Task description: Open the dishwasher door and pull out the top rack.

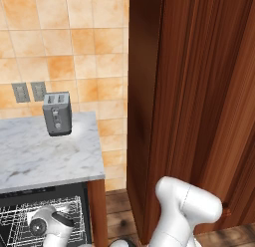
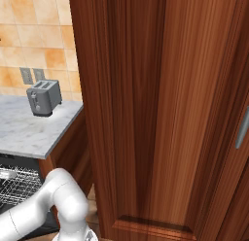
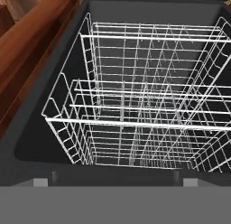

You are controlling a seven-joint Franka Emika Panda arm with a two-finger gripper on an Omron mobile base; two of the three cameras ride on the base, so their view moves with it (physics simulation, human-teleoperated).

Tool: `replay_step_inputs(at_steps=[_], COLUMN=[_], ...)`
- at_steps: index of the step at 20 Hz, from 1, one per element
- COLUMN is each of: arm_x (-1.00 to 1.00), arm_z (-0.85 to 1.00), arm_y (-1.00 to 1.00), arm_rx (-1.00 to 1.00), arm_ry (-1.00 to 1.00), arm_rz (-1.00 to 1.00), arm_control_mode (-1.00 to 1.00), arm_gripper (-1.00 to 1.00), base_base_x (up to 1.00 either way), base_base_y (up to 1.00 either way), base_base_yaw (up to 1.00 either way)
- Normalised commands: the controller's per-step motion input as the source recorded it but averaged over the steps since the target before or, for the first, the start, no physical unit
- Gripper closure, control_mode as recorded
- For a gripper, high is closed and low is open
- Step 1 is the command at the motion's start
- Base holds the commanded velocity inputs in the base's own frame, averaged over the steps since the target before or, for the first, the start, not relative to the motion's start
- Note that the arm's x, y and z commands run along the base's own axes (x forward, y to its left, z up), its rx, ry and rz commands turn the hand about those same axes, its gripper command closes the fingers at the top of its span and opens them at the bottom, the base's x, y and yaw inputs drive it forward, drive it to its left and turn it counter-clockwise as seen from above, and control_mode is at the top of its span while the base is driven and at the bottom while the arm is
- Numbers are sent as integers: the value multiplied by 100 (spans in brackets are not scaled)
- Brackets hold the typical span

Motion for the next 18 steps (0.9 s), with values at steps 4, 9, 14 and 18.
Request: replay_step_inputs(at_steps=[4, 9, 14, 18], arm_x=[16, 19, 25, 34], arm_z=[0, -1, -20, -36], arm_y=[25, 8, 0, 0], arm_rx=[7, 16, 18, 10], arm_ry=[2, 9, 11, 6], arm_rz=[0, 0, 1, 5], arm_control_mode=[-100, -100, -100, -100], arm_gripper=[-100, -100, -100, -100], base_base_x=[0, 0, 0, 0], base_base_y=[0, 0, 0, 0], base_base_yaw=[0, 0, 0, 0])
